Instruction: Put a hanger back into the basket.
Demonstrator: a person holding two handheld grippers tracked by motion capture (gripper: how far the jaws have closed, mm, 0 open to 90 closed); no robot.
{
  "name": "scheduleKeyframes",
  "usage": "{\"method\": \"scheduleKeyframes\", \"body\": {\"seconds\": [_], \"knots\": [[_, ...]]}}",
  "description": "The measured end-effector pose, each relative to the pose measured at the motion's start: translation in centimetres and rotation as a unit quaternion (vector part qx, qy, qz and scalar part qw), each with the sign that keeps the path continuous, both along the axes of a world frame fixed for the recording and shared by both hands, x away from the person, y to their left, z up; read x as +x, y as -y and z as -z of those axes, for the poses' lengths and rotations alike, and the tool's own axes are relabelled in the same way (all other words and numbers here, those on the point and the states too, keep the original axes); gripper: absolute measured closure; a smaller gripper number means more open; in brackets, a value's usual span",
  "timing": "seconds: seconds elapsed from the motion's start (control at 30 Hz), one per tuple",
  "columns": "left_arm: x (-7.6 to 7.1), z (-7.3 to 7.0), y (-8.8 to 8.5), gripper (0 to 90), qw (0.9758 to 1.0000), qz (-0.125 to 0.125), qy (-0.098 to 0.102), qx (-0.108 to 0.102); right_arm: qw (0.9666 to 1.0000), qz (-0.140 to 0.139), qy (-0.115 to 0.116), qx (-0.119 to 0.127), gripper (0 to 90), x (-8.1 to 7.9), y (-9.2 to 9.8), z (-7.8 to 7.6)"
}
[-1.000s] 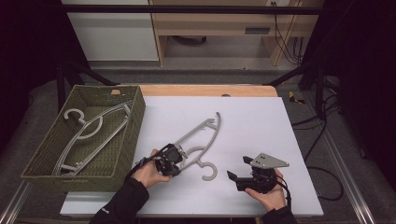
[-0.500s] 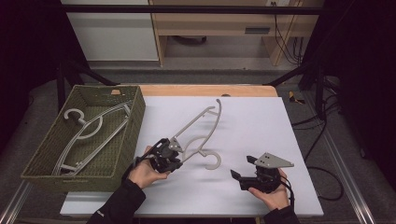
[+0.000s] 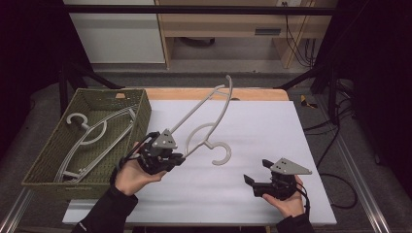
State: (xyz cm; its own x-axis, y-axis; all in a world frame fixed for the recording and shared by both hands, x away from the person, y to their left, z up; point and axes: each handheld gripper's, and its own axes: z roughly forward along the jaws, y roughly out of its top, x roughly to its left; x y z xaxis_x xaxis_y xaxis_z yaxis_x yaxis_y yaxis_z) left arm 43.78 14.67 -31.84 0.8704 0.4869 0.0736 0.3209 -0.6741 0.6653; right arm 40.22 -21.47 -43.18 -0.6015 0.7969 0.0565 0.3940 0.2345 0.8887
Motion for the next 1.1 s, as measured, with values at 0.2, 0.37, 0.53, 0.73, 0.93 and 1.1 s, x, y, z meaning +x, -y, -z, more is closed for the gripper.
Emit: {"method": "scheduleKeyframes", "body": {"seconds": [0.2,0.37,0.53,0.73,0.93,1.1], "knots": [[-0.5,-2.9,-1.8,82.4,0.9998,-0.006,0.02,-0.005,0.9999,0.013,0.005,0.007,7.8,0.0,0.3,-0.3],[-0.3,-4.3,-3.7,82.3,0.9996,-0.014,0.022,-0.012,0.9998,0.016,0.004,0.006,7.4,0.0,0.5,-0.3],[0.6,-4.9,-6.4,82.3,0.9993,-0.026,0.022,-0.013,0.9998,0.018,0.006,0.006,7.0,-0.1,0.7,-0.5],[1.7,-5.2,-10.0,82.3,0.9987,-0.049,0.006,-0.015,0.9996,0.023,0.016,0.008,6.4,-0.2,1.1,-0.9],[2.4,-5.1,-12.8,82.3,0.9973,-0.073,-0.001,-0.013,0.9993,0.026,0.026,0.01,5.7,-0.3,1.4,-1.3],[2.9,-4.6,-15.0,82.3,0.996,-0.087,-0.01,-0.017,0.9992,0.026,0.028,0.008,5.0,-0.4,1.5,-1.5]]}}
